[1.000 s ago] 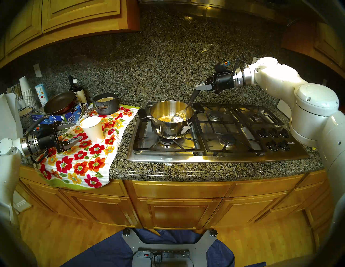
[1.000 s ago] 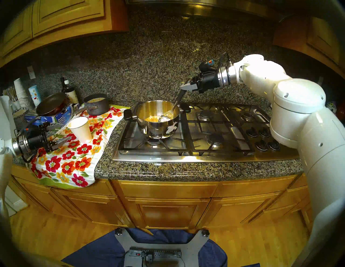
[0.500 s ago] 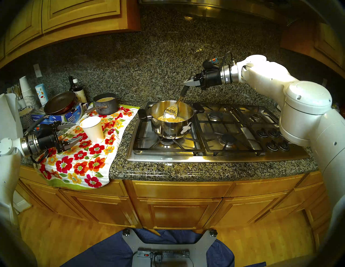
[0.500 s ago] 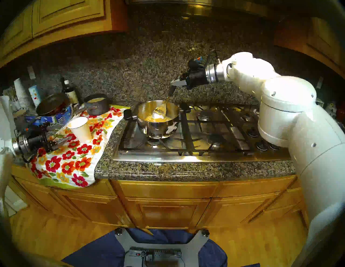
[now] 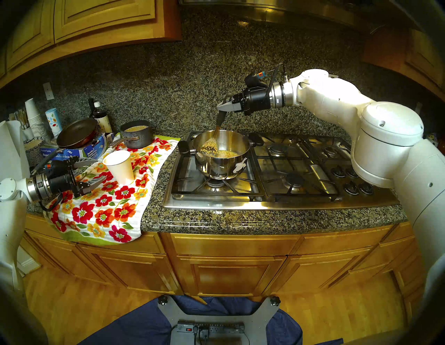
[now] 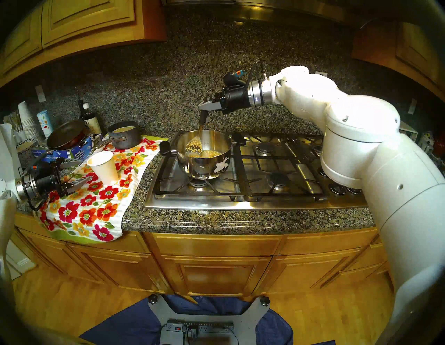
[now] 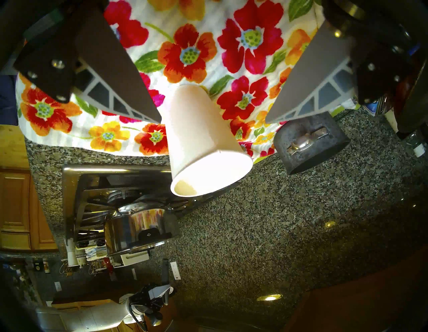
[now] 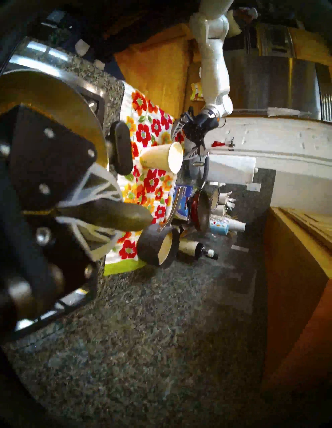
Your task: Pour oats into pot and stir with a spoon
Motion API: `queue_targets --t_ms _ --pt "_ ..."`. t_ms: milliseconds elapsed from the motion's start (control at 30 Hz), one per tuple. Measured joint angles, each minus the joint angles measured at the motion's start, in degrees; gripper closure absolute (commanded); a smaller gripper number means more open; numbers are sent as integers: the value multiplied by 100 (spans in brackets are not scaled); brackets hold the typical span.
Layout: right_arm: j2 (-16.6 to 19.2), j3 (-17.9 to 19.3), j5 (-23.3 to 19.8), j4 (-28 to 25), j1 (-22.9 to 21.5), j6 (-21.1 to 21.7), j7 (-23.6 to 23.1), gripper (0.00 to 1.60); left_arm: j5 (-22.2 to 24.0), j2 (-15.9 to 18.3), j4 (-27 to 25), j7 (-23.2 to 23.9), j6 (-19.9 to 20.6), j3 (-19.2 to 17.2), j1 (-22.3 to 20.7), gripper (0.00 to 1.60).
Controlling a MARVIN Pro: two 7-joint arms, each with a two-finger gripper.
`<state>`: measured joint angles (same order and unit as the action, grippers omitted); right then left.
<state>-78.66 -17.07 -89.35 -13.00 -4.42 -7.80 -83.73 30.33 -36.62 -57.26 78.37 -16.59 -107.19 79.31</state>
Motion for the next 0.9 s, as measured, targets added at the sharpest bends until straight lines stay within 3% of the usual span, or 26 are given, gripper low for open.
queue_targets --t_ms 600,900 --pt "978 -107 80 -857 -128 178 -139 160 -2 0 0 0 0 0 0 0" --pt "1263 -270 264 -841 -144 170 -139 160 1 0 0 0 1 0 0 0"
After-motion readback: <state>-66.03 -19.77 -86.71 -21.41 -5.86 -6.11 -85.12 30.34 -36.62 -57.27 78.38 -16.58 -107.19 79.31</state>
